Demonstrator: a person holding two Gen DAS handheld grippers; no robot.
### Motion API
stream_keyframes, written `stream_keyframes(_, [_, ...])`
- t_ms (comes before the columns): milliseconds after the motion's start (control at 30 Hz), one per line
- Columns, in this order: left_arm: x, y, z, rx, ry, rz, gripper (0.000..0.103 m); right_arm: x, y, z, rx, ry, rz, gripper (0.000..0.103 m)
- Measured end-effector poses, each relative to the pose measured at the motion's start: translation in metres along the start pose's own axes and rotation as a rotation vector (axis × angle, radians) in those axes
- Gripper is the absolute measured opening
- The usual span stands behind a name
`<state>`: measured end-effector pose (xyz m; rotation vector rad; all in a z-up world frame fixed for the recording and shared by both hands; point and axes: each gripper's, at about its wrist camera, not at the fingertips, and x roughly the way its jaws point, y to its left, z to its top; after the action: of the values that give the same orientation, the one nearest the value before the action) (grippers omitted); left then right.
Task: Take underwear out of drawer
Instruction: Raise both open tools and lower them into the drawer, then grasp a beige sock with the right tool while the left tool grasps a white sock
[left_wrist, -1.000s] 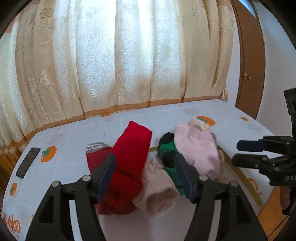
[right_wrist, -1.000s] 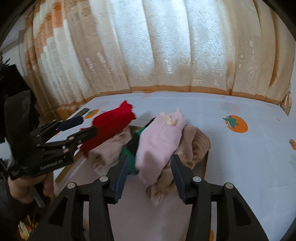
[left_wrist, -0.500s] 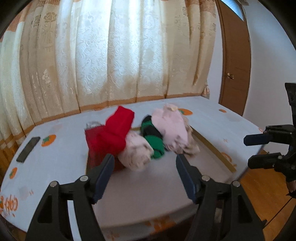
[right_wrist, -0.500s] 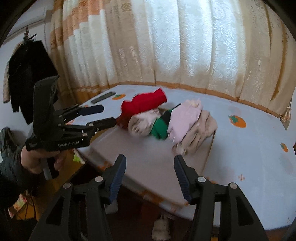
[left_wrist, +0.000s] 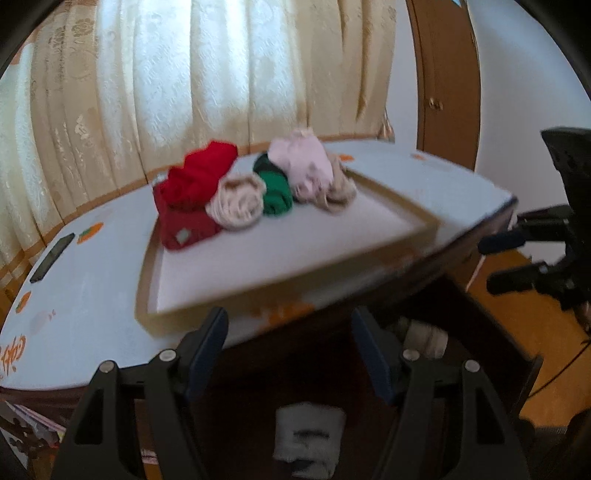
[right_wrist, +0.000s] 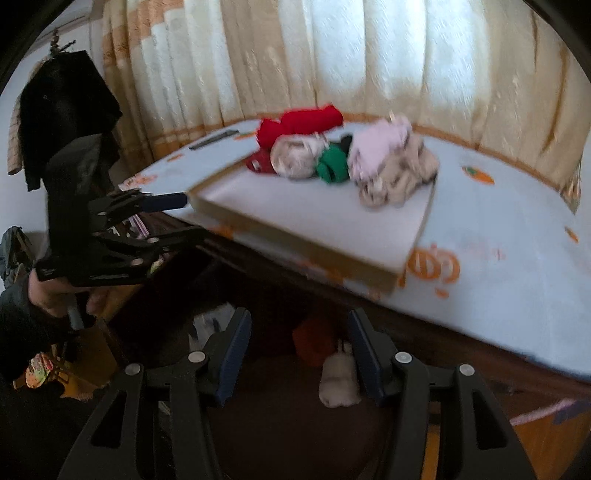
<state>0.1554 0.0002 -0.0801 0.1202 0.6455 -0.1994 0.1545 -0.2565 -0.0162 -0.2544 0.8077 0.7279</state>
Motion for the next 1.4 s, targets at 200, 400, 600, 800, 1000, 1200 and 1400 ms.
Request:
stream_keyframes(200, [0.013,-0.002,-0.030,-0.021,0.076,-0.013,0.070,0.027,-0.011,-0.032,0.040,0.070,-0.018,0.057])
stream_keyframes(400, [0.034,-0.006,-0.055,0.004,0.178,-0.012,0.070,0.052,-0.010,-0.055,0.003,0.128,-0.045,0.057])
stream_keyframes(600, [0.054,-0.008,-0.062,0.040,0.259,-0.018,0.070,0.078,-0.013,-0.062,-0.025,0.190,-0.067,0.057])
stream_keyframes(800, [0.070,-0.011,-0.066,0.063,0.344,-0.046,0.070,0.105,-0.005,-0.065,-0.104,0.262,-0.128,0.057])
stream_keyframes(1000, [0.084,-0.020,-0.071,0.110,0.427,-0.073,0.070,0.117,-0.006,-0.061,-0.100,0.295,-0.122,0.057])
stream_keyframes(1200, [0.101,-0.024,-0.076,0.137,0.518,-0.102,0.070,0.126,-0.011,-0.058,-0.112,0.334,-0.148,0.057])
stream_keyframes(1400, [0.117,-0.027,-0.078,0.149,0.584,-0.134,0.070,0.132,-0.017,-0.056,-0.106,0.362,-0.139,0.057])
